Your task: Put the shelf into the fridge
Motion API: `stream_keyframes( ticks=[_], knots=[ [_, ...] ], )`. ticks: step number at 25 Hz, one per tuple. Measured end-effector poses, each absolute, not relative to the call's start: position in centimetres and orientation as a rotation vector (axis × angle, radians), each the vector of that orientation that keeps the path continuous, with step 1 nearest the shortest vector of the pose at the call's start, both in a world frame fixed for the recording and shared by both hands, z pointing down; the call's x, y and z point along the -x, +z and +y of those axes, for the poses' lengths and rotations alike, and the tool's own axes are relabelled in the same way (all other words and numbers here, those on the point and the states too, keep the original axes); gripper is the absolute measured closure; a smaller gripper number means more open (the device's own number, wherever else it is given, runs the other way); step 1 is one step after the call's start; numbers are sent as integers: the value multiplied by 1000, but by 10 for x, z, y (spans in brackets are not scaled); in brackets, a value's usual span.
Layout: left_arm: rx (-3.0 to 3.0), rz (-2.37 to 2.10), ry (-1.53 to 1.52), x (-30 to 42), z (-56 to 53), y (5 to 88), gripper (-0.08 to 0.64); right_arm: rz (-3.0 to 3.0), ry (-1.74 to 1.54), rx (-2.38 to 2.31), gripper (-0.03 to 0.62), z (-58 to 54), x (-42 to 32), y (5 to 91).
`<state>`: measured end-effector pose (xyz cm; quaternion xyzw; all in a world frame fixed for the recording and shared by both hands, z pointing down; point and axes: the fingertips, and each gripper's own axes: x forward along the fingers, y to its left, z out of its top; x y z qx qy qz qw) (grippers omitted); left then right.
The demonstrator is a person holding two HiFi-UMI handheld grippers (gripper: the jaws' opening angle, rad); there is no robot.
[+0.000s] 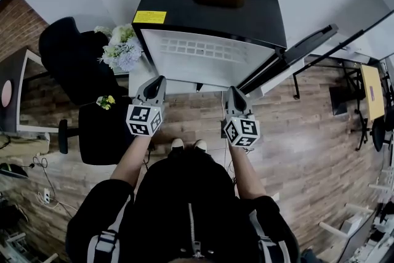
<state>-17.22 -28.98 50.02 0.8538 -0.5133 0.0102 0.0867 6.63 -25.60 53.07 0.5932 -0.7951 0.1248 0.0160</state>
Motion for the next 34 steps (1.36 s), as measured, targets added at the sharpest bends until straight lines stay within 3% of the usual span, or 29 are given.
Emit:
stream_keyframes(
  ticks=[34],
  knots=[
    [-2510,-1522,49,168,-287,513,529,-2462,379,-1846,595,-261,-75,528]
  ],
)
